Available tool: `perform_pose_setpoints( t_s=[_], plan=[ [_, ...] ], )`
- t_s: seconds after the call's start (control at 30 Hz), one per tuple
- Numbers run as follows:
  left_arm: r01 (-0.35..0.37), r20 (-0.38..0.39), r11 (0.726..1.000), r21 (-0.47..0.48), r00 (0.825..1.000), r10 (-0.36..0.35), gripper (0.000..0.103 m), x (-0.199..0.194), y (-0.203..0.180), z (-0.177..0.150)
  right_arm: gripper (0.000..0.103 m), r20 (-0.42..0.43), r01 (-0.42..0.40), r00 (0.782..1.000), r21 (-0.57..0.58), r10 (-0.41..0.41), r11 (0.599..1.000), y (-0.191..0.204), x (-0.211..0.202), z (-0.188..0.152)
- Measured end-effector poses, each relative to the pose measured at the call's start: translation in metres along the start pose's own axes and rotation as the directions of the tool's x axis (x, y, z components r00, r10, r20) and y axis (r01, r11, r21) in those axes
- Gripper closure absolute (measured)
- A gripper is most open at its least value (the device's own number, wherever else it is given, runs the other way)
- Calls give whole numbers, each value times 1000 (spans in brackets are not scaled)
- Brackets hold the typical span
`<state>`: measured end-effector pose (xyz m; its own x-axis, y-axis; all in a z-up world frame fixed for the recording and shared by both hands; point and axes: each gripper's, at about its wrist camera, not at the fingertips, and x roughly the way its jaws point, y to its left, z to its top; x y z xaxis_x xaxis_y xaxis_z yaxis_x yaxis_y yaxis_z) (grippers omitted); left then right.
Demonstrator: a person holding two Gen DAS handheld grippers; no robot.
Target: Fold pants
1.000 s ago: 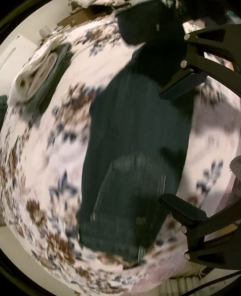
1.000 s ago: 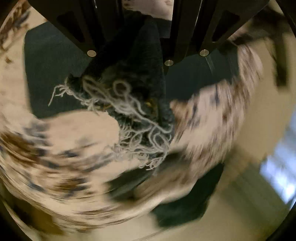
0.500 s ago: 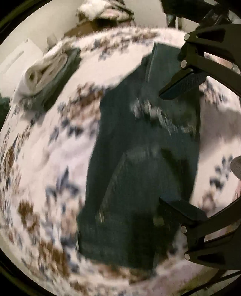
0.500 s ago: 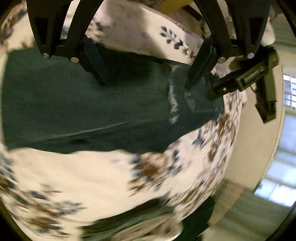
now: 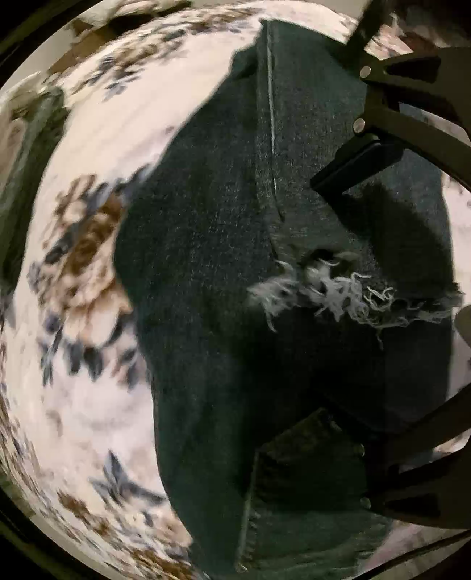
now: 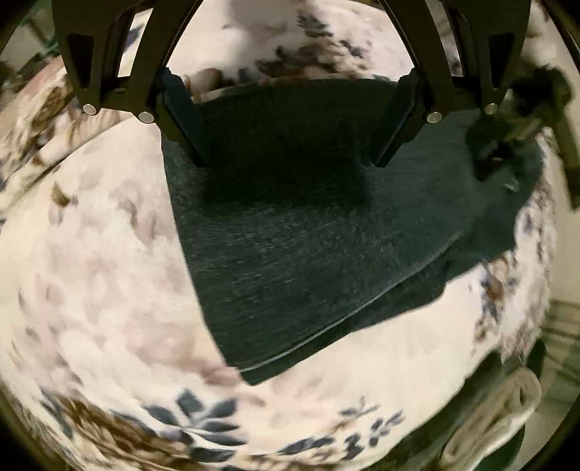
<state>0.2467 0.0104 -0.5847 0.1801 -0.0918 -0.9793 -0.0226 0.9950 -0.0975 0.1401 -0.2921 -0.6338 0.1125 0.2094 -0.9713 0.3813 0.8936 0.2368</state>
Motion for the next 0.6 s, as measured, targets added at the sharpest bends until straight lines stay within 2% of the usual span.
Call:
perform_pose_setpoints(
  t_s=[0.07, 0.1, 0.13, 0.17, 0.23, 0.27, 0.3, 0.37, 0.4, 0.43, 0.5, 0.53, 0.6],
  plan=[
    [82, 86, 989, -123, 994, -72, 5, -32, 22, -9, 11, 9, 28, 1000, -53, -28, 998, 15, -7, -3],
    [121, 137, 972, -203, 986, -94, 5, -50, 39, -16, 11, 21, 70, 997, -96, -69, 993, 24, -11, -6],
    [166, 188, 941, -295, 976, -113, 5, -67, 61, -27, 11, 49, 161, 987, -166, -155, 973, 38, -15, -12],
    [213, 227, 903, -374, 965, -133, 5, -80, 84, -39, 11, 65, 205, 978, -196, -196, 959, 46, -18, -17],
    [267, 285, 796, -543, 950, -124, 5, -94, 139, -68, 11, 89, 250, 968, -238, -235, 939, 66, -21, -29],
    [298, 309, 726, -620, 943, -124, 5, -94, 166, -84, 11, 97, 233, 972, -251, -215, 940, 76, -23, -35],
    [330, 331, 644, -690, 935, -125, 5, -88, 194, -100, 11, 99, 205, 978, -267, -185, 942, 88, -24, -41],
    [366, 363, 521, -771, 925, -112, 9, -72, 231, -123, 11, 65, 133, 991, -295, -118, 946, 111, -18, -46],
    [391, 387, 462, -796, 916, -109, 13, -63, 248, -132, 11, 13, 54, 999, -289, -52, 956, 119, -10, -47],
    [417, 416, 411, -811, 904, -98, 14, -54, 262, -139, 11, -14, 13, 1000, -275, -17, 961, 123, -4, -46],
    [467, 463, 350, -812, 881, -101, 14, -39, 276, -142, 11, -56, -43, 998, -237, 31, 970, 131, 10, -44],
    [503, 498, 326, -800, 861, -106, 14, -31, 283, -139, 11, -68, -54, 997, -225, 40, 973, 133, 16, -42],
    [530, 525, 303, -792, 845, -106, 14, -15, 292, -132, 11, -72, -42, 997, -211, 28, 977, 141, 29, -37]
  ],
)
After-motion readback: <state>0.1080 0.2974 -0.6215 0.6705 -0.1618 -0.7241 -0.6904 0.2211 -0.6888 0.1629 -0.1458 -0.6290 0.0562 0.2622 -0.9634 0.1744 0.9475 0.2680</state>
